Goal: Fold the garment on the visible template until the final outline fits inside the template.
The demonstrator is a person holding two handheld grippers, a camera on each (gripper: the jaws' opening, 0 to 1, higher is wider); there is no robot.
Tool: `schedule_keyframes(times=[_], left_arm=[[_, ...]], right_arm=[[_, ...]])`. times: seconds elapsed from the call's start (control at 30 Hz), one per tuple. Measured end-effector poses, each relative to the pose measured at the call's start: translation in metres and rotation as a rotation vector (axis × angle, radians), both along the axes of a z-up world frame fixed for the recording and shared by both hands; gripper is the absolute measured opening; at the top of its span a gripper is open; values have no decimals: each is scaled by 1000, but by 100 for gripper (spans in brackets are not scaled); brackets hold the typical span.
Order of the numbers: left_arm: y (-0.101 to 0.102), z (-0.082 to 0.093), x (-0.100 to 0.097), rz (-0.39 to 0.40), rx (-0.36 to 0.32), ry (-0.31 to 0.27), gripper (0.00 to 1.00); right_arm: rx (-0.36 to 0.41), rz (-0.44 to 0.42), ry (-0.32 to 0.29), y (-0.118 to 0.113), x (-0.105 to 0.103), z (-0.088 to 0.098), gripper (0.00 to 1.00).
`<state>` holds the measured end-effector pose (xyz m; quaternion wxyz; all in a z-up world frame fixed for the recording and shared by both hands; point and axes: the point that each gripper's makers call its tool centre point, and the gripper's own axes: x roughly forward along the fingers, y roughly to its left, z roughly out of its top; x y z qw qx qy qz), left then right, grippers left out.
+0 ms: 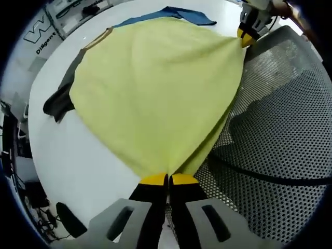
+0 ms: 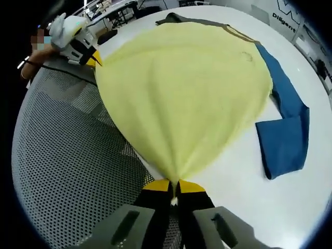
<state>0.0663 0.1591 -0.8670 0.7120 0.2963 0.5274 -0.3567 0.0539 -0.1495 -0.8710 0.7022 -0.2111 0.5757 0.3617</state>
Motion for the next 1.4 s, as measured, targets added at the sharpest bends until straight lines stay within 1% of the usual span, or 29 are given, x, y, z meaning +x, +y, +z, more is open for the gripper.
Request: schedule_keyframes(times=[0.3, 0.33, 0.37, 0.4, 0.43, 0.47, 0.53, 0.57, 0.63, 0.7, 0.73, 0.8, 0.83, 0.9, 0.93, 1.0, 1.07, 1.1, 1.17, 1.2, 1.23, 1.27, 1.3, 1.33, 1.4], left_arm=[[1, 0, 0, 61, -28, 3, 2], [-1, 1, 1, 87, -58, -3, 6], [-5, 3, 1, 154, -107, -2, 11], [-8, 4, -1, 176, -146, 16, 17], [-14, 9, 1, 211, -210, 15, 25], [-17, 12, 2, 245, -242, 14, 30], [-18, 16, 6, 266, -269, -3, 33], [-17, 19, 7, 261, -270, -14, 34], [-15, 21, 7, 275, -269, -14, 40], [-12, 23, 6, 281, -268, -7, 44], [-10, 24, 4, 283, -267, 0, 45], [-6, 26, 1, 288, -261, 3, 45], [-2, 27, 1, 292, -258, -1, 47], [2, 29, 1, 304, -265, -7, 49], [2, 31, 2, 324, -281, -10, 49], [6, 34, 8, 370, -306, -15, 48], [12, 36, 13, 386, -299, -26, 49], [16, 37, 17, 404, -295, -42, 49], [23, 41, 28, 438, -295, -76, 50], [26, 43, 34, 460, -305, -96, 50], [27, 45, 39, 478, -318, -112, 51], [30, 47, 45, 503, -336, -124, 52], [32, 49, 50, 524, -355, -136, 53], [34, 50, 53, 541, -368, -136, 54], [37, 54, 61, 564, -386, -166, 56]], right_arm=[[1, -24, 19, -1, 0, 0, 0], [6, -32, 17, -2, 0, 1, 0], [10, -35, 16, -2, 0, 2, 1], [27, -54, 3, -1, 3, 4, 2], [37, -70, -3, -1, 4, 5, 4], [76, -95, -11, 2, 6, 8, 7], [125, -141, -18, 5, 10, 13, 11], [150, -170, -28, 5, 13, 17, 13], [175, -196, -38, 4, 17, 22, 18], [177, -209, -41, 2, 19, 25, 22], [171, -220, -29, -1, 18, 28, 23], [154, -202, -24, -5, 15, 31, 25], [140, -181, -14, -8, 11, 33, 25], [140, -177, -15, -9, 10, 36, 26], [142, -178, -19, -10, 11, 37, 26], [169, -200, -34, -10, 16, 43, 27], [190, -220, -43, -8, 19, 46, 31], [192, -222, -48, -8, 20, 47, 33], [212, -239, -79, -7, 26, 51, 37], [234, -252, -94, -5, 29, 53, 39], [275, -285, -119, -2, 35, 59, 41], [281, -289, -123, -2, 35, 60, 44], [303, -309, -132, -1, 38, 63, 48], [326, -336, -143, -1, 42, 66, 55], [354, -360, -174, -1, 49, 72, 67]])
